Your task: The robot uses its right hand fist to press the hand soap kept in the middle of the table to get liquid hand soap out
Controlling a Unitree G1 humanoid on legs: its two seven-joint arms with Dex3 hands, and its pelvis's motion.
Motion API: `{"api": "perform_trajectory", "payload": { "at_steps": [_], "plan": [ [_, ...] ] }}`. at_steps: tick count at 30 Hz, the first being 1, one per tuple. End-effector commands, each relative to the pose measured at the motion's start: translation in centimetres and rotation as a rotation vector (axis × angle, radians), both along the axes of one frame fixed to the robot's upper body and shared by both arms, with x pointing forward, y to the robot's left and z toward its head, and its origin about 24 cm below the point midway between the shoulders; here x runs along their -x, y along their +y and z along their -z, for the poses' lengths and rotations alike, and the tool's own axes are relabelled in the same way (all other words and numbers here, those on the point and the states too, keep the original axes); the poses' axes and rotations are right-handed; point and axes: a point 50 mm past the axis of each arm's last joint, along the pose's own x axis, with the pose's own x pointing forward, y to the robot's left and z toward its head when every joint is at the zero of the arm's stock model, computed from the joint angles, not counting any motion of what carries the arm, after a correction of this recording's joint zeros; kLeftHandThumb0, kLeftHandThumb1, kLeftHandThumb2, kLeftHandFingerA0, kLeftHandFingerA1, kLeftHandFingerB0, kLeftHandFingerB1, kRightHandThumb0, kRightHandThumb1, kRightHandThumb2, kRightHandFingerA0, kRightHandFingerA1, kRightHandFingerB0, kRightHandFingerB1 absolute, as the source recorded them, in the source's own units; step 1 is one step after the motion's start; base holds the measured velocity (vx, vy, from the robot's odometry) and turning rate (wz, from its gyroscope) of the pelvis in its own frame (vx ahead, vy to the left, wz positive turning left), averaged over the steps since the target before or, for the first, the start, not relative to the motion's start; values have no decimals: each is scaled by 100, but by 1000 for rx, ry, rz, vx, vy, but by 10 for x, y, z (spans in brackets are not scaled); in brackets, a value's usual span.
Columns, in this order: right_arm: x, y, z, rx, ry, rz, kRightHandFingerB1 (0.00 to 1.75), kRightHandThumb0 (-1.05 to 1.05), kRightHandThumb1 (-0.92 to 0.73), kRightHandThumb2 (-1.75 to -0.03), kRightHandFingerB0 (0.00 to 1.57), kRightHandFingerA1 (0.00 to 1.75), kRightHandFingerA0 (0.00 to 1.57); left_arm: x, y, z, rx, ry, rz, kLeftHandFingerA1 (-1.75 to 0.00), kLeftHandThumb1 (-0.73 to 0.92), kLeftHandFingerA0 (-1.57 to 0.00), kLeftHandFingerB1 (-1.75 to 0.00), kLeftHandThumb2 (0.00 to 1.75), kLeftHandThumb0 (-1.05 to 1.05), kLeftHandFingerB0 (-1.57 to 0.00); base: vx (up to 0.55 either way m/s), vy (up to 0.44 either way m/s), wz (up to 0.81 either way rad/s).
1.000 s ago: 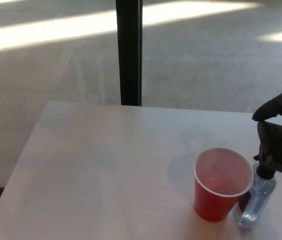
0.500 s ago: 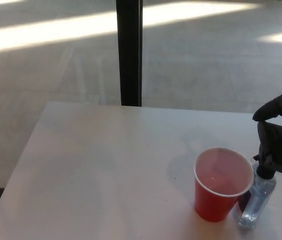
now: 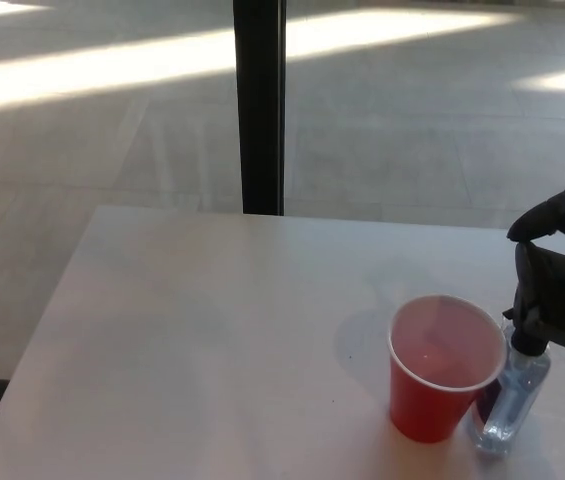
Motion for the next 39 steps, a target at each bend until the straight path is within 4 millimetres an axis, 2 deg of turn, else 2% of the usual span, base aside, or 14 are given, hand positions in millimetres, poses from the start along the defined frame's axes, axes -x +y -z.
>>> {"api": "perform_trajectory", "payload": {
  "at_steps": [1,2,7,14,15,19,20,24,25,29,32,35,38,39],
  "plan": [
    [11,-6,66,25,344,47,169,-30,-65,-100,63,175,102,-2,6,-6,-16,-1,-16,-175,50,-98,-140,126,0,-65,0,0,0],
    [12,-6,67,26,349,49,167,-30,-64,-100,64,175,102,-2,6,-6,-18,-2,-10,-164,45,-127,-130,134,9,-89,0,0,0],
    [13,-4,71,42,349,41,165,-28,-63,-103,66,175,103,-4,6,-8,-21,-6,3,-171,51,-138,-127,137,6,-86,0,0,0],
    [14,-1,67,77,348,15,165,-30,-64,-101,67,175,103,-5,6,-7,-22,3,-2,-168,51,-133,-123,133,1,-82,0,0,0],
    [14,0,64,97,343,12,165,-30,-64,-102,66,175,103,-5,6,-7,-26,3,4,-175,48,-105,-133,130,2,-70,0,0,0],
    [12,0,54,103,326,-4,152,-31,-64,-102,73,175,98,-5,6,-8,-28,4,4,-167,55,-131,-115,130,-5,-73,0,0,0],
    [11,0,51,107,310,-13,151,-31,-65,-102,74,175,99,-4,6,-8,-30,7,5,-175,54,-101,-119,125,0,-64,0,0,0],
    [8,2,28,92,251,-46,147,-29,-63,-104,76,175,100,-3,5,-6,-30,13,14,-167,48,-135,-134,136,1,-97,0,0,0],
    [7,3,22,87,243,-45,148,-29,-63,-103,76,175,99,-2,5,-6,-27,22,8,-175,48,-107,-138,131,-2,-73,0,0,0],
    [4,7,3,75,176,-73,168,-26,-66,-100,60,175,99,-2,5,-6,-22,14,-7,-169,49,-121,-112,132,1,-62,0,0,0],
    [1,9,-13,72,139,-83,166,-26,-68,-97,63,175,99,-2,5,-6,-29,21,1,-175,48,-101,-135,131,-2,-69,0,0,0],
    [-1,10,-28,82,93,-75,154,-26,-61,-109,74,175,99,1,4,-5,-23,17,3,-169,49,-131,-131,135,7,-91,0,0,0],
    [-1,10,-38,56,73,-75,150,-27,-59,-111,77,175,101,2,4,-4,-22,24,-15,-175,49,-100,-135,135,6,-74,0,0,0],
    [-1,10,-46,26,40,-75,150,-27,-59,-109,76,175,101,3,4,-3,-23,24,-3,-175,44,-117,-134,141,4,-83,0,0,0]
  ]
}}
